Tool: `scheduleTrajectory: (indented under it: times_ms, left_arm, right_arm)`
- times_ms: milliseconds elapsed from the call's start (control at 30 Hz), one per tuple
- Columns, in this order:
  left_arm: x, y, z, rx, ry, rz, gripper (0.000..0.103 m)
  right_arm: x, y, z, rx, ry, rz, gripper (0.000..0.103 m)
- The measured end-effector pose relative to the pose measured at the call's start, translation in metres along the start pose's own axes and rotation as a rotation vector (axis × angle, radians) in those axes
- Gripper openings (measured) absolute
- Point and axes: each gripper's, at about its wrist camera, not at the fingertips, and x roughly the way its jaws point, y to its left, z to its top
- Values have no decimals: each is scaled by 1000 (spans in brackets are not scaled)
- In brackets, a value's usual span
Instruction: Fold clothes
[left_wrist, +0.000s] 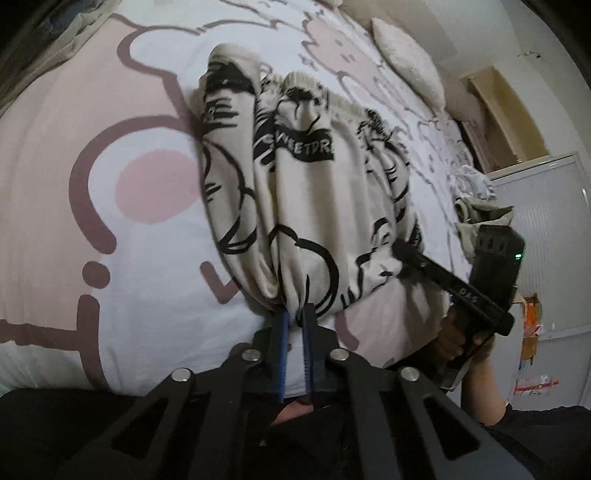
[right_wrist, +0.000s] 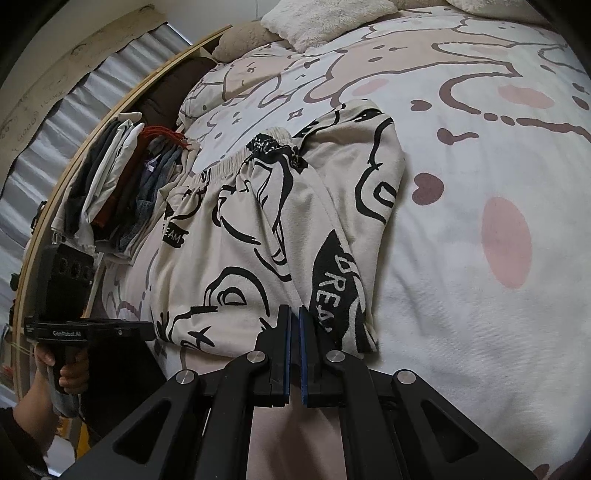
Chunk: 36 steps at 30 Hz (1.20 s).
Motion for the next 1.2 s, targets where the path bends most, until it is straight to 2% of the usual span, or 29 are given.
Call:
scheduleTrajectory:
  times_ms: [200, 400, 500, 567, 600, 633, 667, 700, 800, 867, 933, 1000, 1067, 1200]
  left_arm:
    - [-16, 3, 2, 18, -48, 86, 3]
    - [-21, 21, -5, -6, -6, 254, 1]
    - [-32, 21, -9, -14, -38, 265, 1]
    - [-38, 4, -9, 17, -64, 220, 3]
    - [-37, -5, -9, 36, -69, 202, 13]
    - [-34, -14, -8, 55, -69, 187, 40]
    - [-30, -22, -8, 75, -71, 181, 56]
    - [-26, -28, -8, 95, -74, 181, 67]
    - [-13, -36, -5, 119, -68, 196, 65]
    - [-6, -33, -3, 100, -58, 193, 57]
    - [0, -31, -1, 82, -48, 191, 23]
    - [7, -28, 0, 64, -37, 189, 9]
    - [5, -24, 0, 46, -44, 174, 6]
    - [-10, -16, -2, 34, -78, 200, 5]
  right_arm:
    - [0, -1, 0, -5, 2, 0, 1]
    - [-1, -3, -1, -2, 1, 8, 1]
    - [0, -3, -1, 1, 0, 12, 1]
    - [0, -3, 0, 3, 0, 14, 1]
    - [0, -3, 0, 4, 0, 15, 1]
    - [0, -3, 0, 5, 0, 16, 1]
    - [0, -3, 0, 5, 0, 17, 1]
    - [0, -3, 0, 5, 0, 18, 1]
    - [0, -3, -1, 4, 0, 19, 1]
    - [-1, -3, -1, 1, -2, 16, 1]
    - [-1, -3, -1, -1, -3, 15, 1]
    - [-1, -3, -1, -2, -2, 19, 1]
    - [0, -4, 0, 0, -1, 25, 1]
    - [0, -5, 0, -1, 0, 31, 1]
